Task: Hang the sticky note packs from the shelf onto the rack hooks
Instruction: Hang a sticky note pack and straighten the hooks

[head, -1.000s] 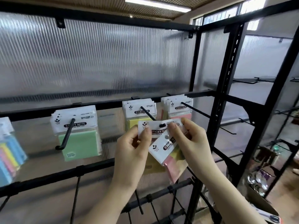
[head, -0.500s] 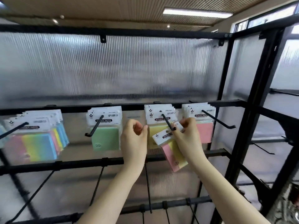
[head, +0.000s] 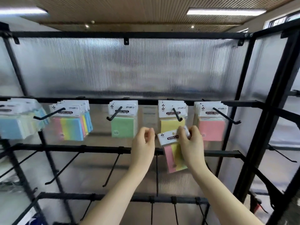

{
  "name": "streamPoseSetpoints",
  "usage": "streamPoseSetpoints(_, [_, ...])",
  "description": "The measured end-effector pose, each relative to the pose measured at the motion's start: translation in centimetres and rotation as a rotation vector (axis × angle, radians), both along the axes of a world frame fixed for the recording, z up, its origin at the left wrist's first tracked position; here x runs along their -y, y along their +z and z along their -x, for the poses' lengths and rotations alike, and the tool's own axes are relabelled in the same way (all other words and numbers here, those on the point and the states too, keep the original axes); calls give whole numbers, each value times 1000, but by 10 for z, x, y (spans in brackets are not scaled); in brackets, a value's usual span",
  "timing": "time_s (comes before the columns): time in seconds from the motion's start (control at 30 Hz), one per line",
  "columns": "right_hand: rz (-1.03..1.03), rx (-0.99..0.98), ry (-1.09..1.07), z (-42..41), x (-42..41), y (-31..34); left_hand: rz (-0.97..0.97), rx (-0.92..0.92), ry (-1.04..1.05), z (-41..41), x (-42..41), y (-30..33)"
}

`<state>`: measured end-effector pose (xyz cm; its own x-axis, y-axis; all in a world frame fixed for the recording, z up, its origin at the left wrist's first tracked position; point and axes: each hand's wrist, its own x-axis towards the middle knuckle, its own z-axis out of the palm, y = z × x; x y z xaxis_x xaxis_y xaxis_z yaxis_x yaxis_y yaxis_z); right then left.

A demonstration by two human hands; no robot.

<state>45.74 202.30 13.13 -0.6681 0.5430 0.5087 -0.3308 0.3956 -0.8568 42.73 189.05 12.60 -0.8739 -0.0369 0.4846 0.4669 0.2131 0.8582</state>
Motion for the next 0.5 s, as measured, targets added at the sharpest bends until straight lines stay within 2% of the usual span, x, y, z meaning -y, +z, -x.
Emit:
streamPoseSetpoints(0.07, [35,-21,57,-6,13,-3,-29,86,-94,-16,9,-3])
streamPoseSetpoints(0.2, [89,-17,215,-14,44,-5,-97,117,-188,-47,32,-3])
streamPoseSetpoints(0.5, [104,35,613,-23,119,0,-235,53,114,-70,99,8])
